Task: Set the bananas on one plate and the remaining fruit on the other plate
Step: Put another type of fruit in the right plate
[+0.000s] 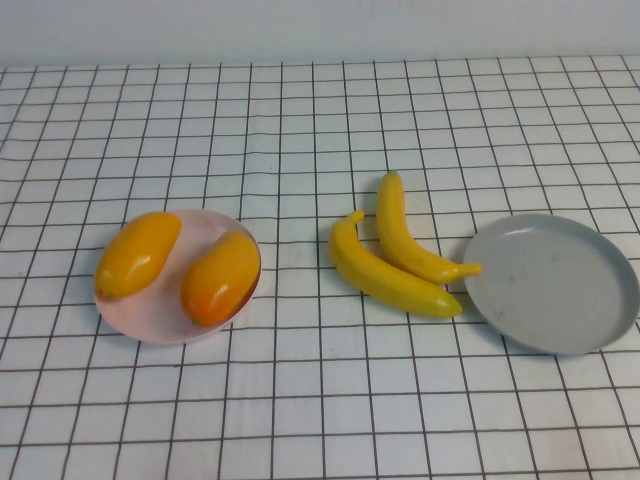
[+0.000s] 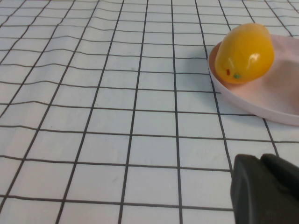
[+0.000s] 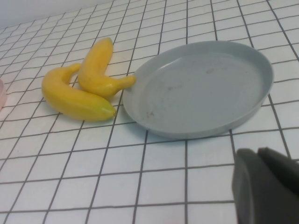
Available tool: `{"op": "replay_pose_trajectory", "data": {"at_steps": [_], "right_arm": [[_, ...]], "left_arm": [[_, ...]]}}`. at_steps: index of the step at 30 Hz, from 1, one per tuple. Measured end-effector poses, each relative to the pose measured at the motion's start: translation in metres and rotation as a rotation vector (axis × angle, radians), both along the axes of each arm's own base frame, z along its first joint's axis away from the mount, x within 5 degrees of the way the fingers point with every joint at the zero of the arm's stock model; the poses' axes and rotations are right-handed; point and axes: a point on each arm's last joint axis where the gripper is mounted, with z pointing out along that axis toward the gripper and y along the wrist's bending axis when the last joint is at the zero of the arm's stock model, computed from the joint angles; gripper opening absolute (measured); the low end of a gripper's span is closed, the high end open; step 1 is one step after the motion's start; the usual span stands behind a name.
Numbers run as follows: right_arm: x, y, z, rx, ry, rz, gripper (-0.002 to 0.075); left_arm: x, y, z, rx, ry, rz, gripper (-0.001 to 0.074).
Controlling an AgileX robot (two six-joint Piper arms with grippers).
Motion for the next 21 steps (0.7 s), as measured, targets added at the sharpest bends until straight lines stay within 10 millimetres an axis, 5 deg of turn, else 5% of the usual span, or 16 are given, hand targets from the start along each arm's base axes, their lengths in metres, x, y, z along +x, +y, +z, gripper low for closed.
{"op": "replay_pose_trajectory", "data": {"at_steps": [8, 15, 21], "right_arm": [[0.0, 0.0, 0.001, 0.027, -0.001, -0.002, -0.0016], [-0.002, 0.014, 0.015, 0.777, 0.099, 0.008, -0.0016], [-0.001, 0.012, 0.019, 0.869, 0.08, -0.012, -0.0016]], "left_arm": [[0.0, 0.0, 0.0, 0.002, 0.0, -0.001, -0.0004], [0.0, 0.0, 0.0, 0.002, 0.0, -0.001, -0.0004], [0.0, 0.0, 0.0, 0.002, 0.0, -0.001, -0.0004]]}}
